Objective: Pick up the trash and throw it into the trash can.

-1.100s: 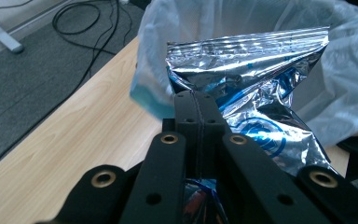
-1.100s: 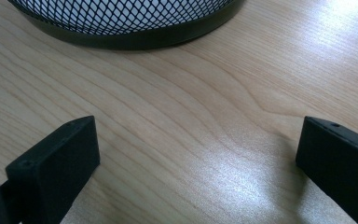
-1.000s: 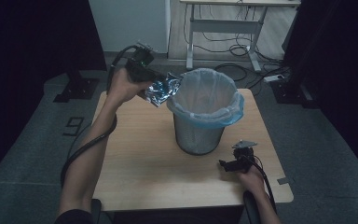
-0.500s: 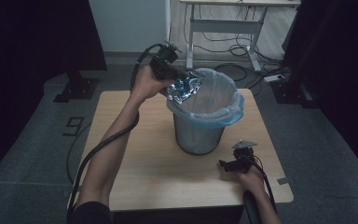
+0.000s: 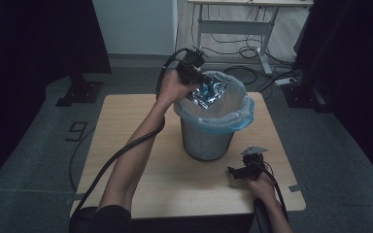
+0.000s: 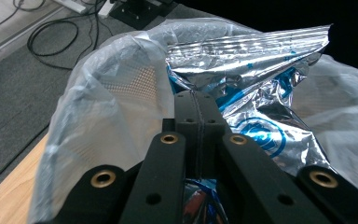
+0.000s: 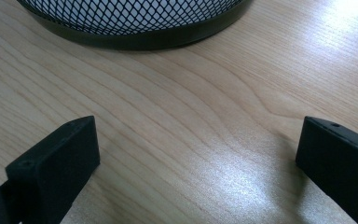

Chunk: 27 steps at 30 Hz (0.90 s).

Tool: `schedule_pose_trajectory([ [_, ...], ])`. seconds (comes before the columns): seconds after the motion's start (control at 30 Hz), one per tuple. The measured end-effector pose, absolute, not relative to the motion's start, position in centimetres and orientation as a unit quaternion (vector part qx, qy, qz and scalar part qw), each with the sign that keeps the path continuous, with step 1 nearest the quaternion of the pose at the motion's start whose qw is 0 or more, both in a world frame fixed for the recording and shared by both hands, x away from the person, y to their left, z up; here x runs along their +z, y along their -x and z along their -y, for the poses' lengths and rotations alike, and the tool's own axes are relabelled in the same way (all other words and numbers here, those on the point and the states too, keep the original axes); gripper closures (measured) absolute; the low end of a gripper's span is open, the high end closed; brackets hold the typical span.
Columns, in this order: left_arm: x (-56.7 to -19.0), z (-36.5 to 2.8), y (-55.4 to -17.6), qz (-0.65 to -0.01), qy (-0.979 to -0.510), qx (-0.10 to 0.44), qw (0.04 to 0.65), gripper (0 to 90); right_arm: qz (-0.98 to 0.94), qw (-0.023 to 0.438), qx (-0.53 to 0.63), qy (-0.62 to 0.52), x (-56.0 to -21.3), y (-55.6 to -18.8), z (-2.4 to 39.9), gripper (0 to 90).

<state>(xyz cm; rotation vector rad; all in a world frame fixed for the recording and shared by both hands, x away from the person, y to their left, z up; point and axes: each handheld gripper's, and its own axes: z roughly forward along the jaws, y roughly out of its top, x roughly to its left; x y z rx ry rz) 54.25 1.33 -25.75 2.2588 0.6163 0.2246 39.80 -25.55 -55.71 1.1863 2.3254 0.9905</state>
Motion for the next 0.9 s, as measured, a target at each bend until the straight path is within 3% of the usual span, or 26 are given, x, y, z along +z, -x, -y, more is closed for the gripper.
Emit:
schedule_pose_trajectory([
  [0.43, -28.3, 1.8, -55.5, -0.233, -0.904, 0.093, 0.346, 88.5, -0.822, 0.173, 0.350, -0.414, -55.7, -39.7, 25.4, 0.0],
  [0.5, -28.8, 2.5, -55.5, -0.228, -0.910, 0.095, 0.333, 76.8, -0.823, 0.173, 0.349, -0.413, -55.7, -39.7, 25.4, 0.0],
  [0.53, -28.8, 2.5, -55.5, -0.228, -0.910, 0.095, 0.333, 66.6, -0.823, 0.173, 0.349, -0.413, -55.7, -39.7, 25.4, 0.0],
  [0.57, -28.9, 2.7, -55.5, -0.226, -0.912, 0.100, 0.329, 66.6, -0.824, 0.173, 0.349, -0.412, -55.7, -39.7, 25.4, 0.0],
  [0.6, -29.0, 2.8, -55.4, -0.224, -0.912, 0.110, 0.326, 51.9, -0.824, 0.171, 0.350, -0.411, -55.7, -39.7, 25.3, 0.0],
  [0.67, -28.9, 2.8, -55.3, -0.223, -0.911, 0.111, 0.330, 39.1, -0.824, 0.171, 0.350, -0.411, -55.7, -39.6, 25.3, 0.0],
  [0.9, -27.6, 1.6, -54.1, -0.198, -0.905, 0.108, 0.361, 15.4, -0.825, 0.171, 0.350, -0.410, -55.7, -39.6, 25.3, 0.0],
])
